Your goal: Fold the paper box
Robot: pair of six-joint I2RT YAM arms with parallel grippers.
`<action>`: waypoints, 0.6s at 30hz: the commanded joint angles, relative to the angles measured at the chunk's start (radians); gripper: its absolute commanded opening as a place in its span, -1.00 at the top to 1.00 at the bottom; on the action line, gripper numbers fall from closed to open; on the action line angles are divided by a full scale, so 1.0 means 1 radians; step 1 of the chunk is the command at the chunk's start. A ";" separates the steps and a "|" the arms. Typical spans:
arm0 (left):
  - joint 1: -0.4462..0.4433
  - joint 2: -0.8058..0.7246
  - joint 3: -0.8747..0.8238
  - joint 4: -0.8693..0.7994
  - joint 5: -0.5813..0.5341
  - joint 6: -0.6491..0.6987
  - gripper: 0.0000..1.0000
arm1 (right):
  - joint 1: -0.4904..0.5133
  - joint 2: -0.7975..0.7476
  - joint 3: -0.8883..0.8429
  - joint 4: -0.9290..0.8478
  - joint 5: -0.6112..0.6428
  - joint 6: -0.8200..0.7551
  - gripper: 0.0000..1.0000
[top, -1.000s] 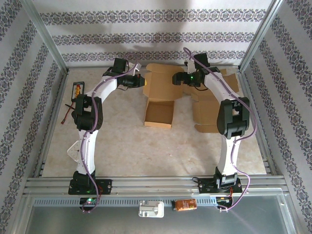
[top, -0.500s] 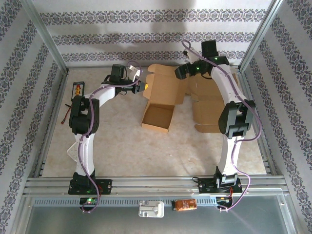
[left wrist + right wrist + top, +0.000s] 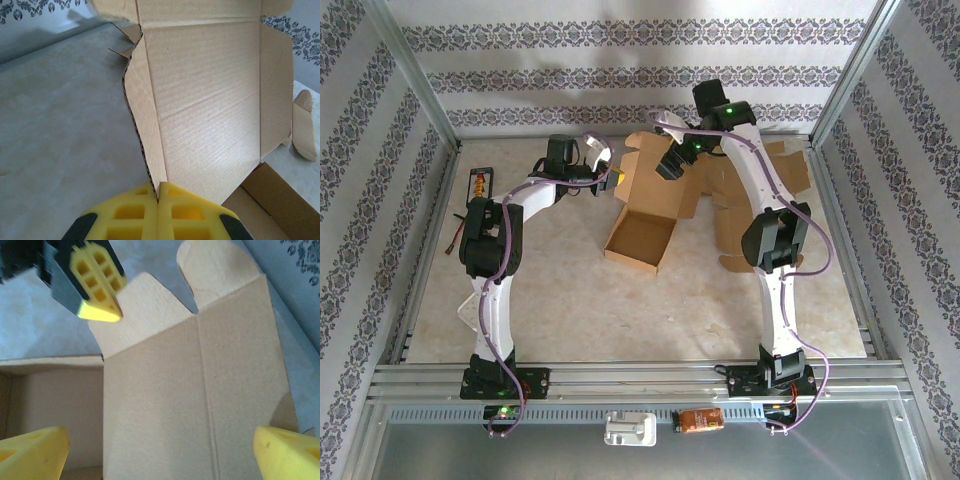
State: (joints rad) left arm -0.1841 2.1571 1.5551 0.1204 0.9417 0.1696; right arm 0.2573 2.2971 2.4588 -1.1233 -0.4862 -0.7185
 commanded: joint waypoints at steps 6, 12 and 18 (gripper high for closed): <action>-0.012 -0.059 -0.026 -0.007 -0.003 0.104 1.00 | -0.019 -0.010 0.037 0.062 0.139 0.012 -0.96; -0.018 -0.057 -0.017 -0.006 0.000 0.104 1.00 | -0.041 0.019 0.075 0.087 0.112 0.066 -0.96; -0.019 -0.059 -0.012 -0.011 0.002 0.105 1.00 | -0.042 0.057 0.096 0.049 0.059 0.064 -0.87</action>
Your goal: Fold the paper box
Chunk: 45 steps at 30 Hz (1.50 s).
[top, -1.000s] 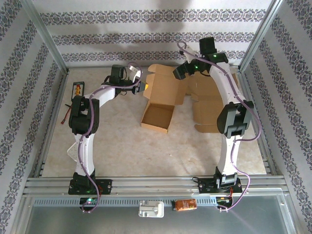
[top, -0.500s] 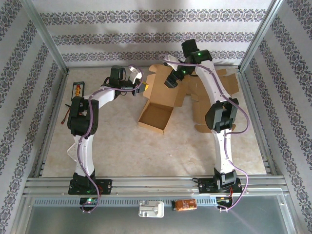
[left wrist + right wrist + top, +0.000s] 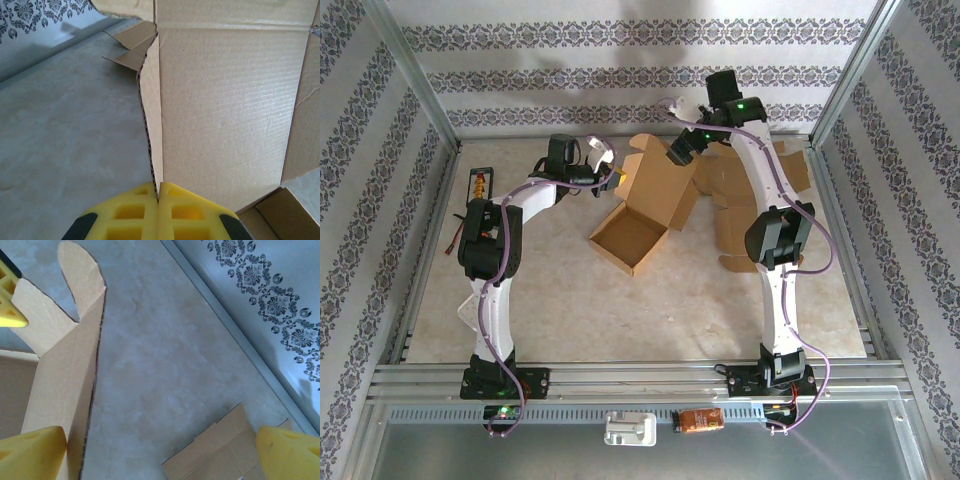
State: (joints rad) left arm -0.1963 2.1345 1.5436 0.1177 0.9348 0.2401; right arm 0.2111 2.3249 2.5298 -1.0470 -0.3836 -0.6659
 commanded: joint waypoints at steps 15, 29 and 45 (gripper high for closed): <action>-0.010 -0.030 0.006 0.041 -0.052 -0.008 1.00 | 0.016 0.042 0.024 -0.120 -0.170 0.017 0.43; -0.019 -0.028 -0.072 0.242 -0.095 -0.202 0.45 | 0.192 -0.095 -0.099 -0.069 0.364 -0.196 0.95; 0.035 -0.229 -0.324 0.434 -0.169 -0.329 -0.11 | 0.297 -0.339 -0.532 0.436 0.541 -0.504 1.00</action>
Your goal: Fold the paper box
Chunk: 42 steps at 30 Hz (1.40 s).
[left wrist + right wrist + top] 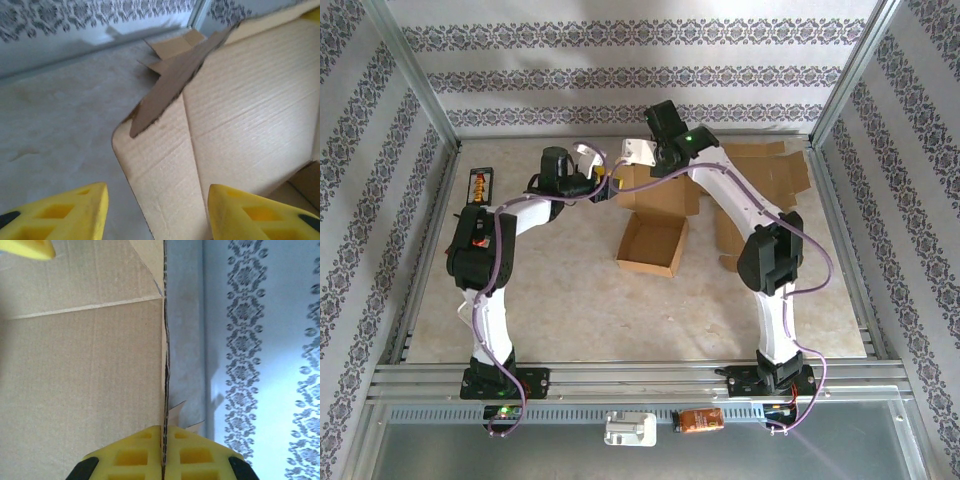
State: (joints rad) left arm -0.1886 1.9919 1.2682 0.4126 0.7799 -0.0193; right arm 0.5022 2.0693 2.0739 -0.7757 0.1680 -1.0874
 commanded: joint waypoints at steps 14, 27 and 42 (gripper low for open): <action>0.054 -0.329 -0.137 -0.131 -0.225 -0.052 -0.12 | 0.021 -0.100 -0.118 0.283 -0.247 -0.118 0.98; 0.054 -0.416 -0.217 -0.226 -0.281 -0.117 -0.15 | 0.055 -0.219 -0.513 0.530 -0.288 -0.126 0.53; 0.115 -0.277 0.083 -0.605 -0.388 -0.324 -0.01 | -0.182 -0.374 -0.472 0.577 -0.619 0.955 -0.69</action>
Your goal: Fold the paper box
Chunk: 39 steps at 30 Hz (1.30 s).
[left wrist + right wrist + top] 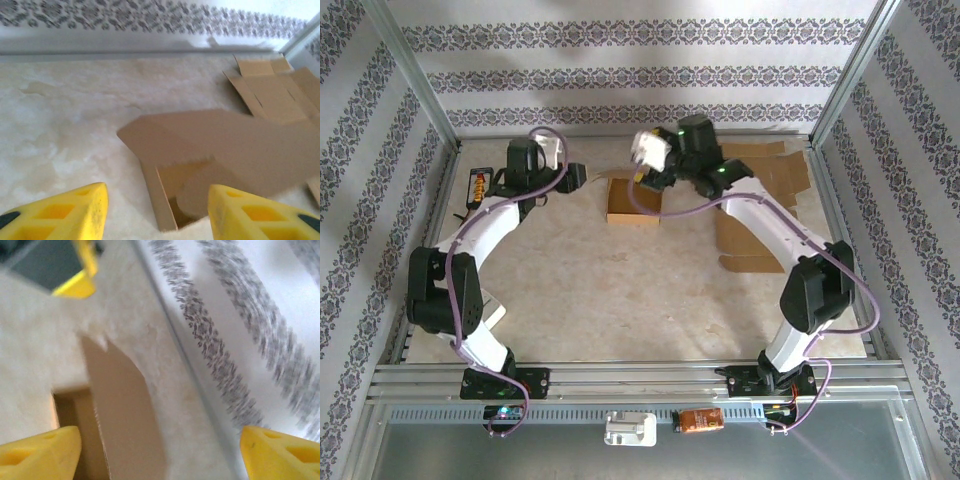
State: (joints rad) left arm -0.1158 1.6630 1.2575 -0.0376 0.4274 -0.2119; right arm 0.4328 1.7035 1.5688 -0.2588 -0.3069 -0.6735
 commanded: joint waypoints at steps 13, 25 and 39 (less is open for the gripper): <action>0.098 0.435 0.555 -0.460 0.273 -0.348 -0.16 | -0.334 0.329 0.273 -0.295 -0.306 1.328 -0.47; 0.062 0.530 0.515 -0.289 0.367 -0.465 -0.43 | -0.281 0.408 0.208 -0.226 -0.300 1.411 -0.34; 0.062 0.167 -0.053 0.297 0.185 0.308 -0.60 | -0.396 0.159 -0.082 -0.044 -0.185 0.887 -0.58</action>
State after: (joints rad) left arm -0.0547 1.9858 1.3544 -0.0822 0.6380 -0.3035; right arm 0.0727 1.9823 1.5372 -0.3744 -0.4938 0.4614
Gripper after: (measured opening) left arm 0.796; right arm 0.794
